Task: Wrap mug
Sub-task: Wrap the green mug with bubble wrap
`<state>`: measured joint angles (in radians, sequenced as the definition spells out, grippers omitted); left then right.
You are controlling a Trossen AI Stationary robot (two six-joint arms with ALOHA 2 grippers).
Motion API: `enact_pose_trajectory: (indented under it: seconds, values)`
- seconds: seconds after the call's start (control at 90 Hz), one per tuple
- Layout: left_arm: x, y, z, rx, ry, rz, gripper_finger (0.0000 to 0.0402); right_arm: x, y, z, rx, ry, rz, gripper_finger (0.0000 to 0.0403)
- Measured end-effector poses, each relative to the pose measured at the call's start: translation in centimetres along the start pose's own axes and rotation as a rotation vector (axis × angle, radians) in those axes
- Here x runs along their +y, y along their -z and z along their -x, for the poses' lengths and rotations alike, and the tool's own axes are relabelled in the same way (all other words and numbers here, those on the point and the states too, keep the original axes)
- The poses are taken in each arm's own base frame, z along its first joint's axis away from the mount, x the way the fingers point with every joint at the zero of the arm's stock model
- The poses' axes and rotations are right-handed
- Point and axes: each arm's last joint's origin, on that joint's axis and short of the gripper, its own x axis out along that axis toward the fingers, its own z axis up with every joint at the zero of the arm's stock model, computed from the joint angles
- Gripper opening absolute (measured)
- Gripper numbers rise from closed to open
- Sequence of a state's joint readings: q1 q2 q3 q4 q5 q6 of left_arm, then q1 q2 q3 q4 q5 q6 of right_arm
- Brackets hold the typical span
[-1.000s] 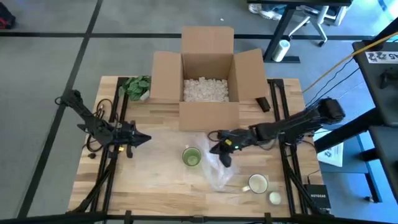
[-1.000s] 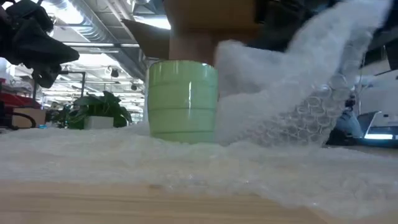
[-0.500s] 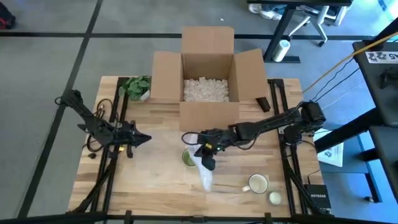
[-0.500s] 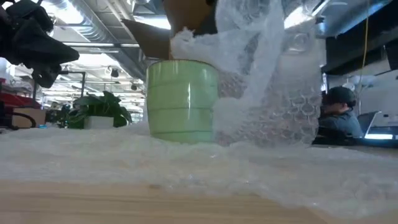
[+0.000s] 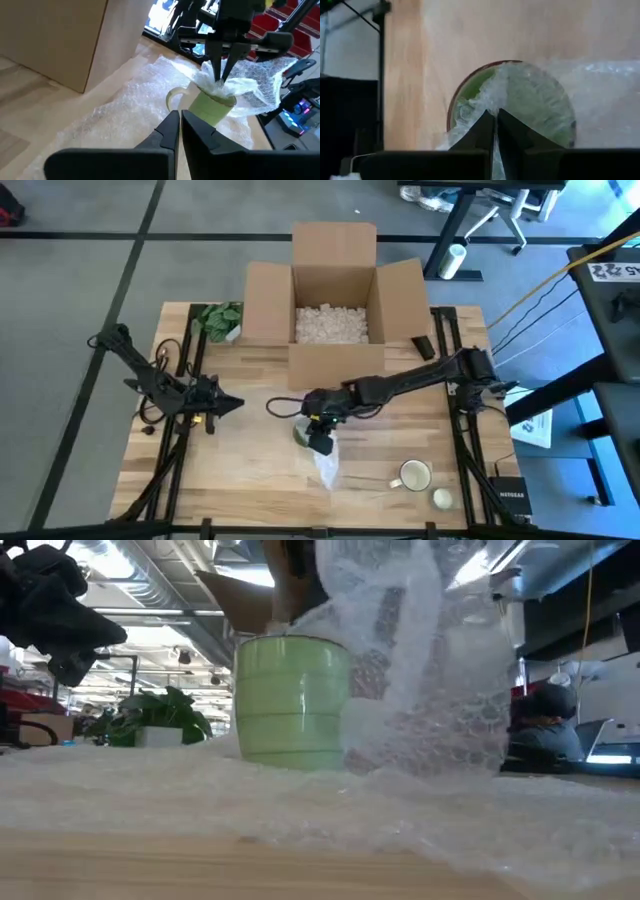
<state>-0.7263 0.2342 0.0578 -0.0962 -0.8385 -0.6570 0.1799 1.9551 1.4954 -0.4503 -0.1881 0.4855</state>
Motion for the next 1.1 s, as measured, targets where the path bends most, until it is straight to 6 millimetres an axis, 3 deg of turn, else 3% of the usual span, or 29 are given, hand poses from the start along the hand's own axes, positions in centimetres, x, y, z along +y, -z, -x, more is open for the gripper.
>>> enact_pose_trajectory:
  seconds: [0.344, 0.556, 0.9, 1.1]
  values:
    - [-0.1, 0.9, -0.5, 0.063, -0.026, 0.025, 0.0, 0.8, -2.2, -2.1, 0.177, 0.088, 0.01, 0.0]
    - [-0.2, 1.3, -0.7, 0.112, -0.018, 0.051, 0.0, 0.1, -1.8, -4.1, 0.275, 0.137, -0.008, 0.0]
    - [-0.2, 1.8, -1.0, 0.149, -0.027, 0.048, 0.0, 0.7, -2.3, -3.4, 0.266, 0.082, 0.043, 0.0003]
    - [-0.9, 1.3, -1.1, 0.109, 0.029, 0.061, 0.0, 1.2, -3.0, -2.8, 0.238, 0.064, 0.066, 0.0053]
